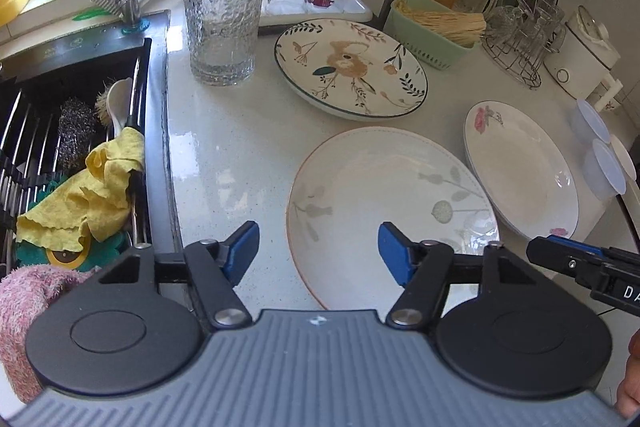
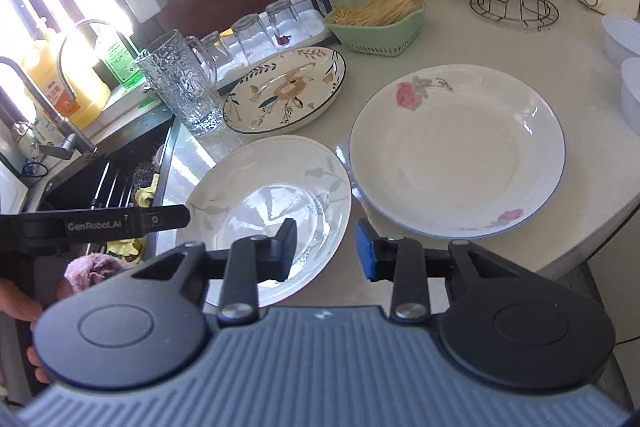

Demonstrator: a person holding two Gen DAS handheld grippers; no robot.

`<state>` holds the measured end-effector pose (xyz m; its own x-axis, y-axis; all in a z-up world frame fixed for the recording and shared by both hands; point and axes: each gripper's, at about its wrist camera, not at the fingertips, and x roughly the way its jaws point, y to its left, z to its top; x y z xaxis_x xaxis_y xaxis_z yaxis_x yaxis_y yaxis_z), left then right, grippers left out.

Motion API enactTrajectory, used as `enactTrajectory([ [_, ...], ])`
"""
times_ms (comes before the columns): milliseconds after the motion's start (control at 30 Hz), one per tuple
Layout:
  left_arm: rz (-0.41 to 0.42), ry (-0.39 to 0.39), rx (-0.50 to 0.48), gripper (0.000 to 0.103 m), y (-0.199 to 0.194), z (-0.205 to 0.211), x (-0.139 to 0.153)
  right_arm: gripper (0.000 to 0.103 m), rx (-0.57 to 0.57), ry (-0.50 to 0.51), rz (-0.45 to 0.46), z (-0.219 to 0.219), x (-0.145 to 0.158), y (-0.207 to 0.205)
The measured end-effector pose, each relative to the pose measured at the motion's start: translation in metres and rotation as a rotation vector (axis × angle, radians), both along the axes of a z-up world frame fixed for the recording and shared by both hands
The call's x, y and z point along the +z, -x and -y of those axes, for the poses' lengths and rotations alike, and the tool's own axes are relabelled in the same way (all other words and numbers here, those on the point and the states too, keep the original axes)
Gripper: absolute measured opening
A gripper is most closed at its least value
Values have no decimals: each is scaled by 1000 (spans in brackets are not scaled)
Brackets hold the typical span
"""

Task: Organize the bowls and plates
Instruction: 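Close both grippers on the rim of the grey-leaf plate, then lift the grey-leaf plate and carry it over the pink-rose plate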

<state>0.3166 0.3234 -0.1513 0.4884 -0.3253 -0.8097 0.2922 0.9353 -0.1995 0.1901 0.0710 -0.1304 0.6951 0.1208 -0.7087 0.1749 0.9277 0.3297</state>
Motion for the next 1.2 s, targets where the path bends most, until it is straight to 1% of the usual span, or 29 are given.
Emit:
enactTrajectory([
  [33, -11, 6, -2, 62, -2, -2, -3, 30, -9, 0, -4, 0, -2, -2],
  [67, -19, 12, -5, 60, -4, -3, -5, 29, -18, 6, -10, -1, -4, -4],
  [100, -17, 16, -10, 59, -5, -3, -6, 29, -21, 11, -12, -2, -6, -6],
  [167, -2, 16, -23, 54, -6, -2, -8, 28, -24, 27, -17, 1, -11, -11],
  [233, 8, 8, -25, 51, -10, 0, -10, 22, -57, -3, -28, 10, -18, -13],
  [333, -1, 25, -24, 43, -19, -2, -15, 21, -72, -23, -38, 16, -25, -17],
  [367, -1, 20, -28, 41, -22, -1, -17, 19, -66, -27, -38, 16, -27, -19],
  [500, -22, 36, -53, 35, -35, 0, -20, 18, -45, -71, -27, 10, -33, -28],
  [567, -35, 24, -68, 32, -40, 2, -22, 19, -58, -60, -38, 6, -36, -31],
  [633, -54, 25, -78, 30, -47, 2, -25, 18, -66, -67, -45, 7, -37, -35],
  [733, -72, 16, -104, 28, -56, 4, -29, 15, -75, -73, -58, 8, -41, -41],
  [867, -65, -8, -129, 28, -59, 11, -34, 15, -72, -85, -71, 6, -48, -49],
  [967, -70, 8, -127, 28, -63, 9, -35, 16, -88, -102, -58, 6, -47, -50],
  [1033, -67, 14, -120, 28, -64, 7, -34, 16, -92, -123, -56, 7, -47, -50],
  [1100, -51, 1, -133, 28, -64, 8, -30, 16, -93, -135, -61, 6, -45, -52],
  [1200, -71, 15, -129, 28, -67, 6, -22, 16, -106, -166, -73, 9, -40, -54],
])
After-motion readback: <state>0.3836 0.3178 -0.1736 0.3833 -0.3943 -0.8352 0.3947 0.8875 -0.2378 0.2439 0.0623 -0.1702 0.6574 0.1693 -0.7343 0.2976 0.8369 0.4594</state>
